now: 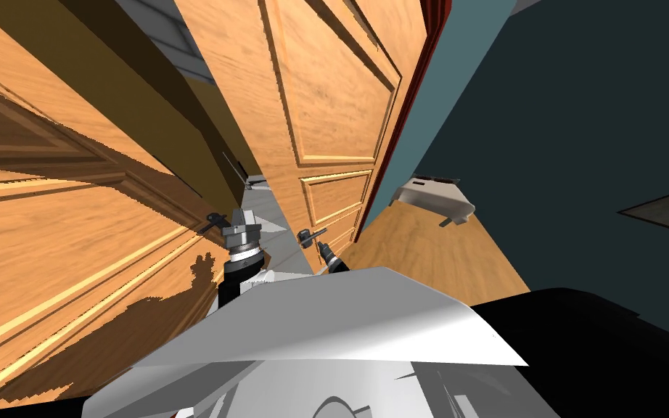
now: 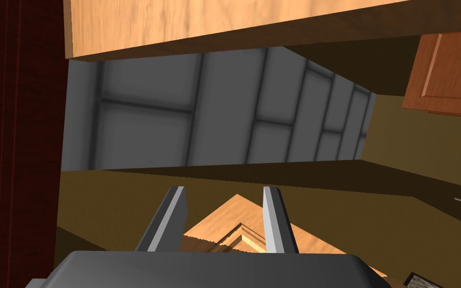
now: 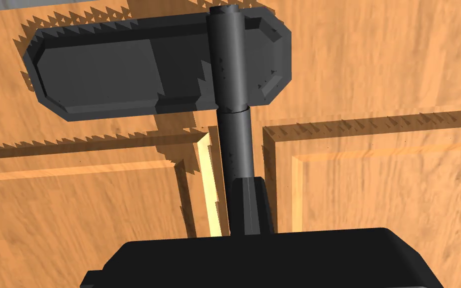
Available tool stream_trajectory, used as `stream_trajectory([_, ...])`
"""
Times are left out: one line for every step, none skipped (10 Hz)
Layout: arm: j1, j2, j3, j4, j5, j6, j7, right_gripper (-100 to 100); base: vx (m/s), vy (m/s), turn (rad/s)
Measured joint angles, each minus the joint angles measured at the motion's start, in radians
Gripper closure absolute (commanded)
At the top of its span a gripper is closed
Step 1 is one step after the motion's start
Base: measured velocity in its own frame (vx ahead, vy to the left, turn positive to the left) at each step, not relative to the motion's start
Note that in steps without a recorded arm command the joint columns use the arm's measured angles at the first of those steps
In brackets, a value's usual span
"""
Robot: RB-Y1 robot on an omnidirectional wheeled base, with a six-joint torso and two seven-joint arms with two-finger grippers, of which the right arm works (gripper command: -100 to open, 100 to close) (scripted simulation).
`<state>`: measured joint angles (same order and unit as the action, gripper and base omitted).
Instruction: Push the door open
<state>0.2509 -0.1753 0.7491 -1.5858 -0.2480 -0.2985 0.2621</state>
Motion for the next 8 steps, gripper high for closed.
stream_trajectory([0.0,0.0,0.0,0.0,0.0,0.0,0.0,-100,-0.139,-0.012,-0.166])
stream_trajectory([0.009,0.001,-0.007,-0.007,0.0,0.001,0.004,-100,-0.194,-0.019,-0.189])
stream_trajectory([0.015,0.002,-0.015,-0.01,-0.001,0.002,0.008,-100,-0.211,0.006,-0.13])
stream_trajectory([0.02,0.003,-0.022,-0.013,-0.002,0.003,0.011,-100,-0.099,0.008,-0.023])
stream_trajectory([0.021,0.003,-0.023,-0.013,-0.002,0.003,0.012,-100,0.061,0.057,0.039])
stream_trajectory([0.015,0.007,-0.027,-0.008,-0.002,0.005,0.01,-100,0.14,0.123,0.023])
stream_trajectory([0.009,0.013,-0.031,-0.001,-0.001,0.006,0.009,-100,0.167,0.115,0.017])
stream_trajectory([0.003,0.019,-0.036,0.005,0.0,0.008,0.008,-100,0.171,0.079,0.016])
